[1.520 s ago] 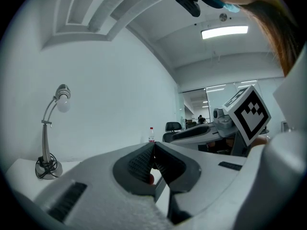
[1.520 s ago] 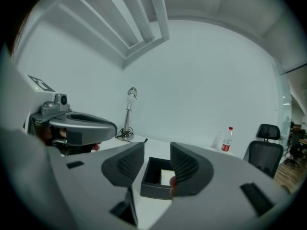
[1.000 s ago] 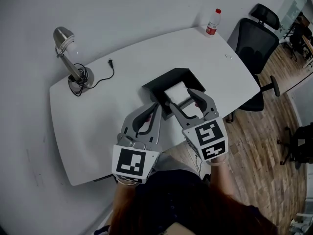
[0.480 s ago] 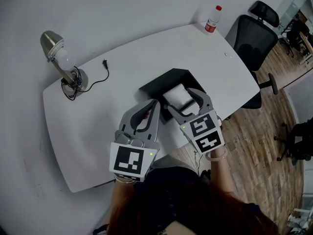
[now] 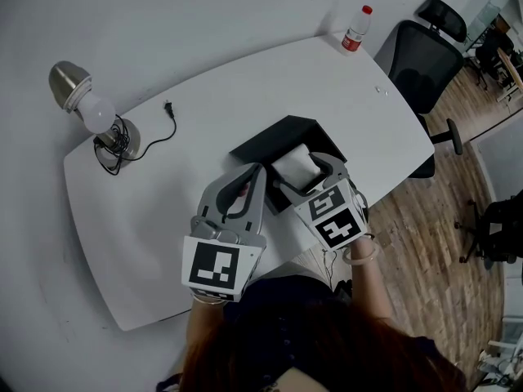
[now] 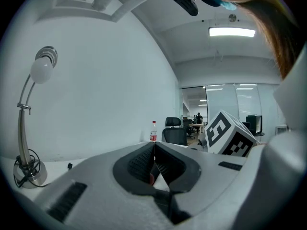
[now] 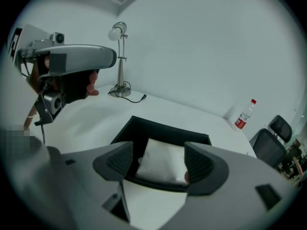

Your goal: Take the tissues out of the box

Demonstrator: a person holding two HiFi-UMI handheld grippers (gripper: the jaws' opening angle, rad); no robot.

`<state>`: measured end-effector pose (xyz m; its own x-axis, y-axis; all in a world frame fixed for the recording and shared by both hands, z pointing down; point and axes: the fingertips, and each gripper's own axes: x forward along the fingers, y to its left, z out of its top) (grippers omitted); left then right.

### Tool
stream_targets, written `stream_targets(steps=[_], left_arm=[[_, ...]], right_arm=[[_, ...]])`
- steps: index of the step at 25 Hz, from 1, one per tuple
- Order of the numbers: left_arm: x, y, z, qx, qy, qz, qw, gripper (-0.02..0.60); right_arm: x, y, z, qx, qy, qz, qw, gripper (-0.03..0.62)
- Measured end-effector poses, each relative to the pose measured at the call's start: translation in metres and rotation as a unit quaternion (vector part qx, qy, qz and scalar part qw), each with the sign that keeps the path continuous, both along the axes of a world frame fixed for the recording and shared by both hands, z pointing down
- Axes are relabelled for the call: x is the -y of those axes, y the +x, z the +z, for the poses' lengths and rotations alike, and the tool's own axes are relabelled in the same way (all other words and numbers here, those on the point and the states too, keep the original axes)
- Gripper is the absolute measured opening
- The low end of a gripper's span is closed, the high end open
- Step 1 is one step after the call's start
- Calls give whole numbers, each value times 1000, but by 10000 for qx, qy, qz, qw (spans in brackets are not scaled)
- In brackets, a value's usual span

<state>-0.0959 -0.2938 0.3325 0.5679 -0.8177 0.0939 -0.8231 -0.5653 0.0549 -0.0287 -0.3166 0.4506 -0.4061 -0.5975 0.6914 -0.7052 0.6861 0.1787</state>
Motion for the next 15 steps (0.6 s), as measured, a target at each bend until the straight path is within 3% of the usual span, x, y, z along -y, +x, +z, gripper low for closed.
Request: stream_targets(steps=[15], left_arm=[[25,-7,11,-89,-144,59,9998,25]], right_arm=[[15,5,33,-798,-707,-106,9942,341]])
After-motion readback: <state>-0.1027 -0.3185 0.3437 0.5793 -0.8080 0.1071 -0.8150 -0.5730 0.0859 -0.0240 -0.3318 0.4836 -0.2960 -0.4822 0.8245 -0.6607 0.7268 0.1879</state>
